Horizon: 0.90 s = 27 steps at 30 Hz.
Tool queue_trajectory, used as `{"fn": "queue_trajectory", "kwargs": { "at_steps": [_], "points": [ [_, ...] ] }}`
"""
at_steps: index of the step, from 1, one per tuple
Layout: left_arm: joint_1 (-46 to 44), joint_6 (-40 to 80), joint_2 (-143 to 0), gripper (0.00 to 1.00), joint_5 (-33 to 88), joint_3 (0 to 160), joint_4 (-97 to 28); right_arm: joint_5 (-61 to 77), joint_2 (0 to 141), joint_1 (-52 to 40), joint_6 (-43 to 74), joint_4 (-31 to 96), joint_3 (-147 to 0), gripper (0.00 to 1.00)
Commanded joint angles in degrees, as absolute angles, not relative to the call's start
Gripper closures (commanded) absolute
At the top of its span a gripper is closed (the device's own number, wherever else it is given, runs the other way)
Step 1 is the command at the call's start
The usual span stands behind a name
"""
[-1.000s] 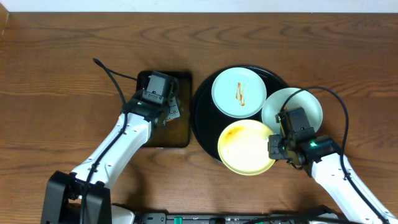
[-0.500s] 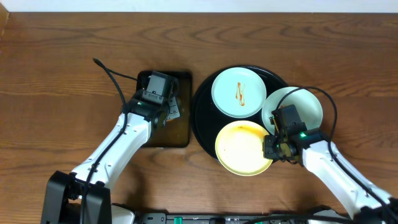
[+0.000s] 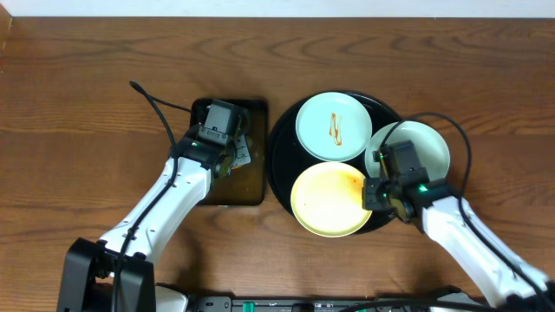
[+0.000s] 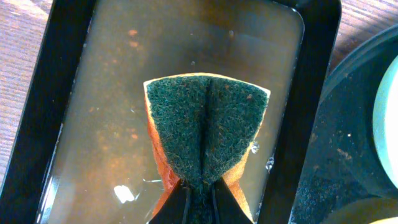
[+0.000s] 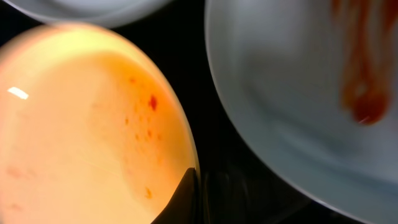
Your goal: Clean dirty plates on tray and stack at the side
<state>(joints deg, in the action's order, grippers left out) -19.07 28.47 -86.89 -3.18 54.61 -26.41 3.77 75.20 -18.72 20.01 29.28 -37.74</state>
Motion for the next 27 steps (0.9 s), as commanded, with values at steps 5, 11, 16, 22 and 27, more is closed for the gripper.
{"fn": "queue_trajectory", "kwargs": {
  "at_steps": [5,11,16,22,27],
  "points": [
    [-18.9,28.1,-86.6,0.92,-4.1,55.0,-26.3,-4.8,65.6,-19.1,6.5,24.5,-37.8,0.99],
    [-18.9,28.1,-86.6,0.92,-4.1,55.0,-26.3,-8.5,65.2,-19.2,-2.3,17.7,-37.8,0.99],
    [-18.9,28.1,-86.6,0.92,-4.1,55.0,-26.3,-17.0,64.1,-19.2,-6.5,13.4,-37.8,0.99],
    [-18.9,28.1,-86.6,0.92,-4.1,55.0,-26.3,-19.1,63.9,-19.2,-12.6,11.6,-37.8,0.99],
    [-18.9,28.1,-86.6,0.92,-4.1,55.0,-26.3,-19.1,63.5,-19.2,-18.5,8.7,-37.8,0.99]
  ]
}}
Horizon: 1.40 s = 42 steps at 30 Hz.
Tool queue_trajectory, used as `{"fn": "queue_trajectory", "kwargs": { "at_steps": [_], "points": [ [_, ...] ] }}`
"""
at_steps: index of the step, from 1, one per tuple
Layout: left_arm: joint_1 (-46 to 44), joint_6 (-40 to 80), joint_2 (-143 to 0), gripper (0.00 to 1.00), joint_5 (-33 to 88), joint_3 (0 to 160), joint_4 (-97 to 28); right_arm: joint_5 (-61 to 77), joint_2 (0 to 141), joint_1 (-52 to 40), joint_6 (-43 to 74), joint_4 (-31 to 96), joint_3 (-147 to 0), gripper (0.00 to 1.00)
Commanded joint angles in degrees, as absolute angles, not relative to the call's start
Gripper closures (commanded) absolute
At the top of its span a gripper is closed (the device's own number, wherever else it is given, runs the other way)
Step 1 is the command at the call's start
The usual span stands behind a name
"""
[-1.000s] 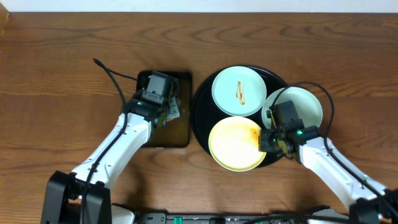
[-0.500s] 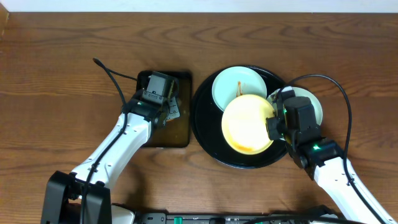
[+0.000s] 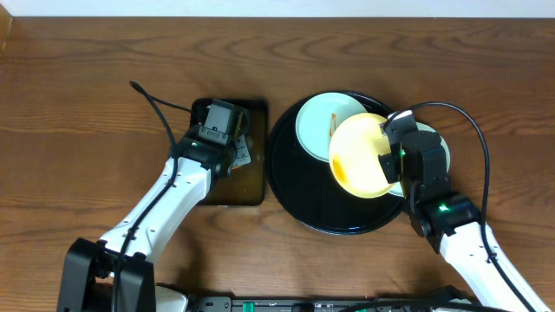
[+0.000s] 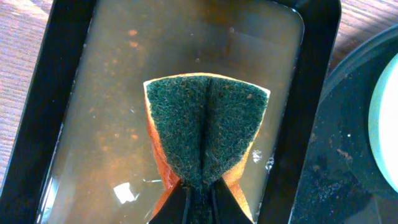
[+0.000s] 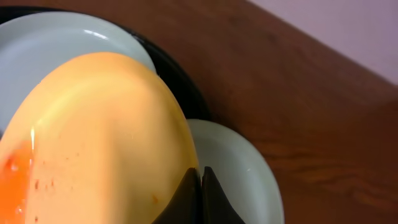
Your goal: Clean dirty plates on tray and stack at the side
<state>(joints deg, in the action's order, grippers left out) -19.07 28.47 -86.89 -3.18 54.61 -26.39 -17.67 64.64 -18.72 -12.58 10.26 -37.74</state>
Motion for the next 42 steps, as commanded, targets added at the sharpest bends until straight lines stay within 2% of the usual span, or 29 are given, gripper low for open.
{"fn": "queue_trajectory", "kwargs": {
  "at_steps": [1,6,12,18,26,30,33,36,39,42],
  "points": [
    [-18.9,28.1,-86.6,0.92,-4.1,55.0,-26.3,-19.0,63.3,-19.3,-19.5,8.3,-37.8,0.99],
    [-18.9,28.1,-86.6,0.92,-4.1,55.0,-26.3,-21.5,60.4,-24.1,-28.7,7.7,-37.9,0.99],
    [-18.9,28.1,-86.6,0.92,-4.1,55.0,-26.3,-31.7,59.9,-29.1,-38.1,6.5,-37.9,0.99],
    [-18.9,28.1,-86.6,0.92,-4.1,55.0,-26.3,-33.2,59.9,-30.1,-38.3,6.6,-37.9,0.99],
    [-18.9,28.1,-86.6,0.92,-4.1,55.0,-26.3,-33.3,59.9,-29.1,-34.2,4.8,-37.9,0.99],
    [-18.9,28.1,-86.6,0.92,-4.1,55.0,-26.3,-32.6,59.9,-27.3,-17.1,5.8,-37.9,0.99],
    [-18.9,28.1,-86.6,0.92,-4.1,55.0,-26.3,-29.0,59.9,-25.8,-8.4,8.5,-37.9,0.93],
    [-18.9,28.1,-86.6,0.92,-4.1,55.0,-26.3,-20.0,59.9,-24.0,1.0,15.7,-37.9,0.76],
    [-18.9,28.1,-86.6,0.92,-4.1,55.0,-26.3,-10.0,59.9,-23.0,8.1,22.7,-37.8,0.64],
    [-18.9,28.1,-86.6,0.92,-4.1,55.0,-26.3,2.8,60.6,-22.7,12.5,27.1,-37.8,0.56]
  ]
}}
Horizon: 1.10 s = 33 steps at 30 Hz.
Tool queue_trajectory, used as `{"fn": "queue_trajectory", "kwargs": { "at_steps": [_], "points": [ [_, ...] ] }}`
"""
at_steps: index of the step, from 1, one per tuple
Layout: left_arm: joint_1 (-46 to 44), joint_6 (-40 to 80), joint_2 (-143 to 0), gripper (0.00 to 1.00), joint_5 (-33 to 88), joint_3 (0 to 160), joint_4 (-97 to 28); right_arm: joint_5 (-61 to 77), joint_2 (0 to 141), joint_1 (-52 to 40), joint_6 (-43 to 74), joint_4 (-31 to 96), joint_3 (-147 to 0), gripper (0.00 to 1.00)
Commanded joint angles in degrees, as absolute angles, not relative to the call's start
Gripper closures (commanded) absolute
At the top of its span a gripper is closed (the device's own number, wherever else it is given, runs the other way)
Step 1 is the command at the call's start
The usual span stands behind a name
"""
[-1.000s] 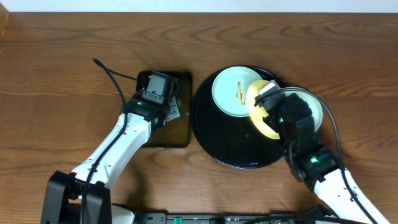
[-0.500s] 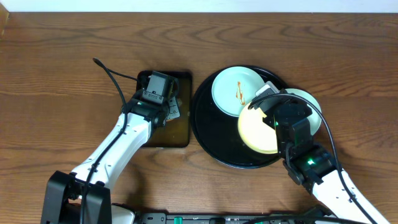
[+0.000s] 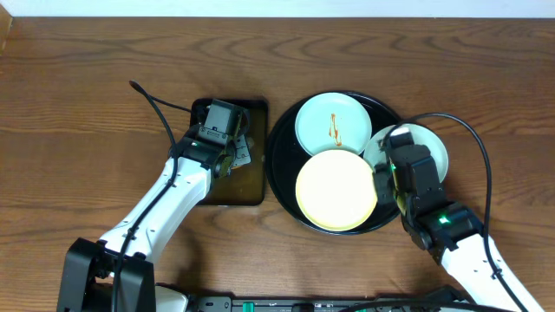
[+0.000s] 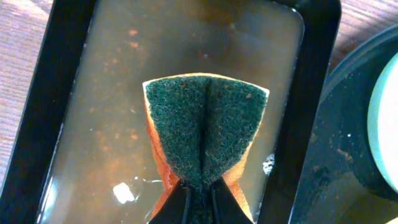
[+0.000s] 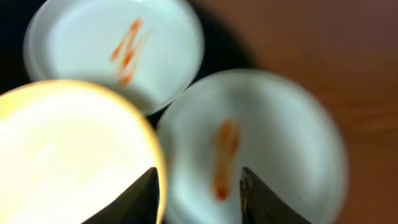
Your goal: Clean dirty plates on tray and stack at the side
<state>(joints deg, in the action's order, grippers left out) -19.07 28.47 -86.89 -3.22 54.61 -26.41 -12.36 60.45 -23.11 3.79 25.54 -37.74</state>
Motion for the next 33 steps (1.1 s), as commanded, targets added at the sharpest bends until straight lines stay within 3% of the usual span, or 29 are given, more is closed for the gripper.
{"fn": "queue_trajectory", "kwargs": {
  "at_steps": [1,12,17,26,30,33],
  "points": [
    [-18.9,28.1,-86.6,0.92,-4.1,55.0,-26.3,4.8,60.9,-22.7,13.6,28.3,-37.8,0.55],
    [-18.9,28.1,-86.6,0.92,-4.1,55.0,-26.3,3.3,71.1,-21.9,30.4,36.2,-37.7,0.56],
    [-18.9,28.1,-86.6,0.92,-4.1,55.0,-26.3,0.0,74.3,-21.8,32.2,36.0,-37.7,0.57],
    [-18.9,28.1,-86.6,0.92,-4.1,55.0,-26.3,5.1,82.3,-19.9,28.3,29.0,-37.6,0.72],
    [-18.9,28.1,-86.6,0.92,-4.1,55.0,-26.3,7.7,83.5,-19.9,24.9,25.2,-37.6,0.89],
    [-18.9,28.1,-86.6,0.92,-4.1,55.0,-26.3,7.6,83.5,-19.9,25.0,25.1,-37.6,0.89]
  ]
}}
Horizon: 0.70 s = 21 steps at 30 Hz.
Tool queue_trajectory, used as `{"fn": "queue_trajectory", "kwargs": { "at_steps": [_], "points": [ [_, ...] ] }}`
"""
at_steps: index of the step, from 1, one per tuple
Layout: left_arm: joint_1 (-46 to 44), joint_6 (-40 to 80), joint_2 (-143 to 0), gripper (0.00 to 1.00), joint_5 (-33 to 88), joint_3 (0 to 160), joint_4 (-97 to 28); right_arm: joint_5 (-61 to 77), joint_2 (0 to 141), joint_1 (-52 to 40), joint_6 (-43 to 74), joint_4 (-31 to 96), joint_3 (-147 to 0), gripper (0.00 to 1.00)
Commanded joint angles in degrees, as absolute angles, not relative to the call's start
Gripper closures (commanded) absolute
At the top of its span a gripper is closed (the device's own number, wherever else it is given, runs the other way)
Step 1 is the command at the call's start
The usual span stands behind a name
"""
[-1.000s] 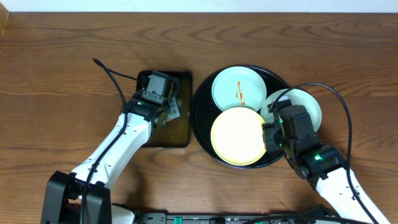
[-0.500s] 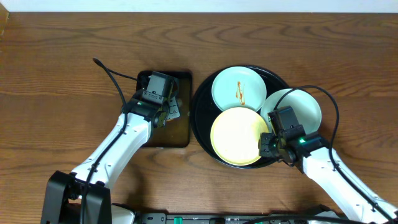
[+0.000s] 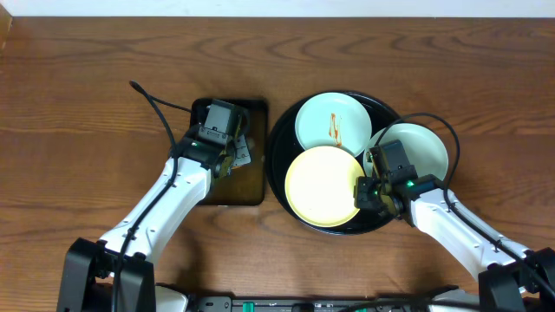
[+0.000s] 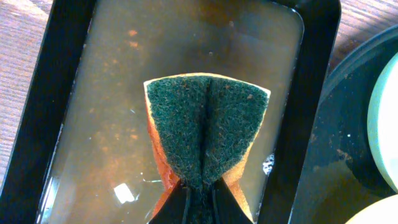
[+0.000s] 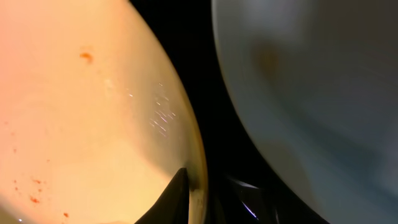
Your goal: Clean dirty plates on tray and stack at the side
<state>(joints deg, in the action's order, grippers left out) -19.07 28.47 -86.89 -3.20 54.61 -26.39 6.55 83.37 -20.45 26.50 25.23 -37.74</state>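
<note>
A yellow plate (image 3: pixel 323 186) with small red specks (image 5: pixel 93 112) lies at the front of the round black tray (image 3: pixel 277 147). My right gripper (image 3: pixel 368 192) sits low at its right rim, shut on the rim (image 5: pixel 199 186). A pale plate with a red streak (image 3: pixel 333 126) lies at the tray's back. A second pale plate (image 3: pixel 421 147) rests at the tray's right edge, close beside the yellow one (image 5: pixel 311 93). My left gripper (image 4: pixel 199 190) is shut on a green-faced orange sponge (image 4: pixel 207 124), held over the black tub (image 4: pixel 305 93) of murky water.
The rectangular tub (image 3: pixel 247 186) stands directly left of the round tray, nearly touching it. A black cable (image 3: pixel 156 108) trails behind the left arm. Brown wooden table (image 3: pixel 87 87) stretches to the left and back.
My right gripper was open above the plates; now it is down at the yellow plate's right rim and shut on it. The plate lies slightly further left. The left gripper and sponge are unchanged.
My right gripper first pinched the yellow plate's rim as it lay on the tray, then held it tilted above the tray. Later the plate lay flat again with the gripper open over it. Now the rim is gripped again. The left gripper kept the sponge over the tub throughout.
</note>
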Motion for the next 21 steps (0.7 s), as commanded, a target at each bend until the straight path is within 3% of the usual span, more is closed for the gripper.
{"fn": "queue_trajectory", "kwargs": {
  "at_steps": [1,4,6,16,21],
  "points": [
    [-18.9,28.1,-86.6,0.92,-4.1,55.0,-26.4,7.6,83.5,-19.9,25.0,25.1,-37.6,0.89],
    [-18.9,28.1,-86.6,0.92,-4.1,55.0,-26.3,7.6,83.5,-19.9,23.1,25.0,-37.6,0.91],
    [-18.9,28.1,-86.6,0.92,-4.1,55.0,-26.3,7.6,83.6,-19.9,22.0,24.8,-37.6,0.98],
    [-18.9,28.1,-86.6,0.92,-4.1,55.0,-26.3,7.9,81.2,-19.3,14.9,17.9,-38.7,0.99],
    [-18.9,28.1,-86.6,0.92,-4.1,55.0,-26.3,5.7,75.7,-13.0,15.2,17.7,-42.5,0.99]
  ]
}}
